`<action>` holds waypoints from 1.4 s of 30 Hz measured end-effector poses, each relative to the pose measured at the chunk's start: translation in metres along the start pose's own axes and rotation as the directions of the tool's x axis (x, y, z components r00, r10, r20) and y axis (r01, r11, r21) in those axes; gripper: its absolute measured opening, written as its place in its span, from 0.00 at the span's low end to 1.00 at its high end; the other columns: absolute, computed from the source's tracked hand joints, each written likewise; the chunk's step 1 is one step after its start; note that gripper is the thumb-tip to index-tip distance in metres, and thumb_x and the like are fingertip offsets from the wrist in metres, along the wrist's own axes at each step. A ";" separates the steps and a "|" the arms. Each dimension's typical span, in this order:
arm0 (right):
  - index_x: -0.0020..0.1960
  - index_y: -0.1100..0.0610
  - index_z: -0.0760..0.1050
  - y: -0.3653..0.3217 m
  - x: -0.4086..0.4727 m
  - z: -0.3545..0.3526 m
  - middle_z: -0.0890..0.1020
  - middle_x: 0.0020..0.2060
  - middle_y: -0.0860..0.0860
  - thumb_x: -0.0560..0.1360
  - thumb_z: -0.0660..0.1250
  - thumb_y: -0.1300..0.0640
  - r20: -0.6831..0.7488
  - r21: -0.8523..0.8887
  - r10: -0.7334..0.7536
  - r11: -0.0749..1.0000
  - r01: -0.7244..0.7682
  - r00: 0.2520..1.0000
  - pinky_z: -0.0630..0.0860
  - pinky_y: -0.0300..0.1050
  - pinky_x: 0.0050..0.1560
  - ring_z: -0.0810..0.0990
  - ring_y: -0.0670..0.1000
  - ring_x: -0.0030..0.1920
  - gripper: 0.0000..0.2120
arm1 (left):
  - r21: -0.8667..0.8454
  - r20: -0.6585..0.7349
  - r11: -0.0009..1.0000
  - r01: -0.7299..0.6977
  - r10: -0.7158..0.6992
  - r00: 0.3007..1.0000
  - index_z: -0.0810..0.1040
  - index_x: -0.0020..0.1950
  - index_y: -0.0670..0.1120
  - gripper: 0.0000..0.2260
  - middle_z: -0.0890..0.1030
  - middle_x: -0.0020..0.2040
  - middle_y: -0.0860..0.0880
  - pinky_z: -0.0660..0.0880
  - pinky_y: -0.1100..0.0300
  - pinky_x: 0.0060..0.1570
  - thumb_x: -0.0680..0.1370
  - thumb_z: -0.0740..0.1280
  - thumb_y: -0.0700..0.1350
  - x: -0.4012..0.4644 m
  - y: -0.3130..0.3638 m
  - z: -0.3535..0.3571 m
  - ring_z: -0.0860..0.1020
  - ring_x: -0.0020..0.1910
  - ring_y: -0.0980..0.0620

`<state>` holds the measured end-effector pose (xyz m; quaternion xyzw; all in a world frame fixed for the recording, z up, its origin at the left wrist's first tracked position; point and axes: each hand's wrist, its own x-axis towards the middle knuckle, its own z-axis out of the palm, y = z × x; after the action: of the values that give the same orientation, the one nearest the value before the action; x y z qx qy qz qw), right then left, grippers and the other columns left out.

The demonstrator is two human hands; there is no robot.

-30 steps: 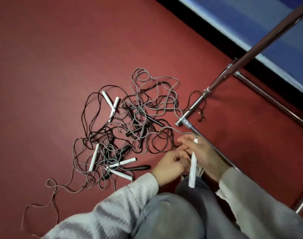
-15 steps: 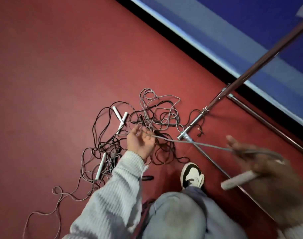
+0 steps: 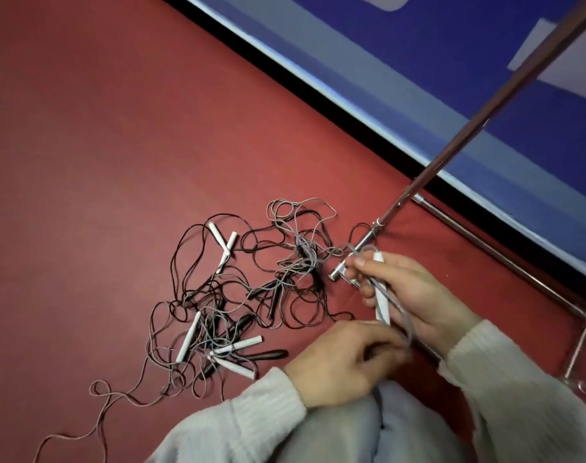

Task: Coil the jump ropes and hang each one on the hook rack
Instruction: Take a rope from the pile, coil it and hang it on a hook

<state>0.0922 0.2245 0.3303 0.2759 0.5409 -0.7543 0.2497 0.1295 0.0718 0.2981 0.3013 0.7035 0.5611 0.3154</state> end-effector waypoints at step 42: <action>0.44 0.58 0.79 -0.020 -0.100 0.008 0.72 0.26 0.50 0.77 0.64 0.32 0.116 -0.227 0.015 0.974 0.012 0.993 0.57 0.37 0.21 0.62 0.45 0.20 0.27 | -0.941 -0.243 0.318 -0.118 -0.391 0.888 0.78 0.55 0.44 0.06 0.70 0.32 0.53 0.70 0.66 0.30 0.83 0.62 0.41 -0.003 0.061 -0.081 0.67 0.27 0.58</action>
<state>0.1499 0.2304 0.4151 0.2011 0.6078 -0.7022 0.3116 0.0721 0.0326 0.3721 -0.1319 0.3217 0.8833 0.3144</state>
